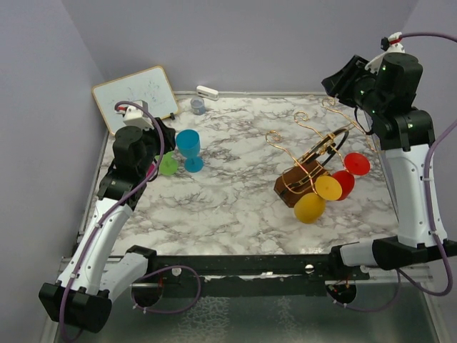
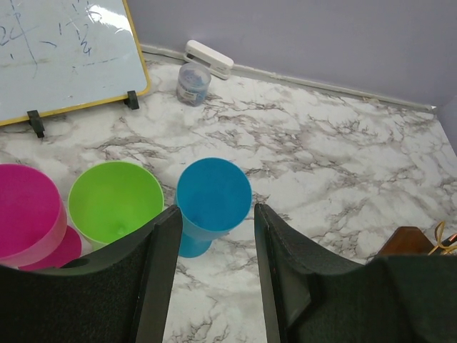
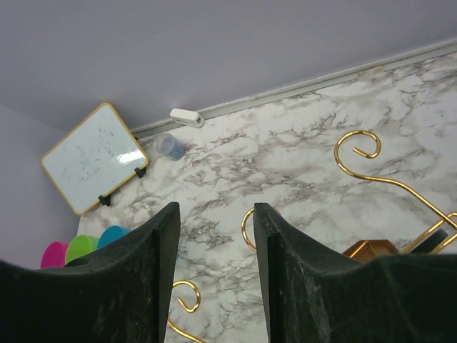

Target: Take the wine glass off the wine glass rack

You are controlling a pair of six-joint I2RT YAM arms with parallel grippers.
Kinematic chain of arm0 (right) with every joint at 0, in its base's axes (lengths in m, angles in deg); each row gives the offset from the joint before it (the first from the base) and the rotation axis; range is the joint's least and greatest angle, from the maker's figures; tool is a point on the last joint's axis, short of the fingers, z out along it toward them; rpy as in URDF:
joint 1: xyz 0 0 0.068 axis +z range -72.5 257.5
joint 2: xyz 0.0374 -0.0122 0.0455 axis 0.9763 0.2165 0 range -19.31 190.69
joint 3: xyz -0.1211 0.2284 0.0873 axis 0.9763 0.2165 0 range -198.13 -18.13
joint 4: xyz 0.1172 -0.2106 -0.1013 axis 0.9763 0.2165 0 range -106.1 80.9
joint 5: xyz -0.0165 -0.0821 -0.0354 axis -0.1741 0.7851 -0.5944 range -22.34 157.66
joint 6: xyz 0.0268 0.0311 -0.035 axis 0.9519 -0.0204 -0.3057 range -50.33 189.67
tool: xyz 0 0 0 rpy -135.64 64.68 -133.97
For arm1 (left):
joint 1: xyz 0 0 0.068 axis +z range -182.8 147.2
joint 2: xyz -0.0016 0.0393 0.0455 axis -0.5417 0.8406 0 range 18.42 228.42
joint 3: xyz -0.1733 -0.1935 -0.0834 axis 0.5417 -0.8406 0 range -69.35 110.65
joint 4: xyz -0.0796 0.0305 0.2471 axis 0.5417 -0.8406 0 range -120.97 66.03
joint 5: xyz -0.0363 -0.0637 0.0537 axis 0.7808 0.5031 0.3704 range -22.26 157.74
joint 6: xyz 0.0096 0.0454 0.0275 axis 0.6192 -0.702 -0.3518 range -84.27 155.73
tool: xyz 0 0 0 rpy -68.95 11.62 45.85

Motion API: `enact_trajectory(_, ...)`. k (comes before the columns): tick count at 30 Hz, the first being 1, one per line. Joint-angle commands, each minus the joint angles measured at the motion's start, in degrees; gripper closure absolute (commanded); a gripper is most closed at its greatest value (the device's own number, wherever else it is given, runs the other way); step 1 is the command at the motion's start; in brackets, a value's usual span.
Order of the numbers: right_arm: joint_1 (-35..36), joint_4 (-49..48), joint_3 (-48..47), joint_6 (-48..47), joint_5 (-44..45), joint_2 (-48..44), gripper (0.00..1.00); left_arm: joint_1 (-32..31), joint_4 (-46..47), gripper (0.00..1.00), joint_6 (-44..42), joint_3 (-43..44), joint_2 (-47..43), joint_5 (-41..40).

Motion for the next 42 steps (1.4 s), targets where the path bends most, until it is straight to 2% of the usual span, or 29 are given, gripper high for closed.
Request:
enact_trajectory(1,-2.3,0.4,-6.3,-1.4,-3.0,4.9,0.54,-0.3,1.5,0.52,0.6,0.5,0.0,1.9)
enact_trajectory(4,-6.7,0.0,-12.3,-2.1,-11.2,10.9,0.52,-0.3,1.6,0.52,0.9,0.5,0.3,2.3)
enact_trajectory(6,-6.8,4.2,-21.5,-3.2,-12.6,16.7,0.52,-0.3,1.7,0.52,1.0,0.4,0.6,2.6)
enact_trajectory(8,-6.8,5.4,-25.6,-3.5,-12.1,19.1,0.5,-0.3,1.7,0.52,1.0,0.5,1.0,2.7)
enact_trajectory(10,-7.8,3.7,-22.9,-3.6,-11.4,18.0,0.49,-0.2,1.7,0.52,0.9,0.4,1.3,2.6)
enact_trajectory(11,-9.9,2.1,-20.0,-3.4,-13.9,16.9,0.49,-0.2,1.6,0.52,0.9,0.4,1.4,2.5)
enact_trajectory(14,-22.8,-5.7,-7.2,1.8,-32.4,12.3,0.5,-0.3,1.6,0.53,0.9,0.4,1.6,2.5)
enact_trajectory(15,-26.6,-8.7,-2.7,3.4,-36.8,10.3,0.51,-0.3,1.6,0.53,0.9,0.3,1.7,2.6)
enact_trajectory(16,-28.5,-10.9,0.9,3.9,-37.5,7.6,0.51,-0.3,1.7,0.53,1.0,0.2,1.8,2.7)
enact_trajectory(20,-30.4,-8.3,8.2,2.0,-31.2,-2.1,0.51,-0.3,1.5,0.53,1.0,0.6,2.7,3.2)
enact_trajectory(22,-32.9,-7.7,14.8,3.3,-28.3,-8.6,0.51,-0.3,1.3,0.53,1.0,0.6,2.9,3.2)
enact_trajectory(25,-36.3,-8.6,24.0,5.8,-28.7,-16.7,0.52,-0.3,1.5,0.53,1.0,0.5,2.8,3.1)
enact_trajectory(29,-38.2,-8.6,31.3,7.5,-29.5,-23.2,0.52,-0.2,1.4,0.53,1.3,0.5,3.0,3.7)
enact_trajectory(36,-38.3,-7.5,37.8,10.9,-26.8,-31.7,0.52,-0.3,1.4,0.53,1.5,0.6,3.1,4.7)
enact_trajectory(42,-38.3,-7.9,38.7,9.0,-24.7,-32.5,0.51,-0.2,1.5,0.53,1.7,0.8,3.9,5.7)
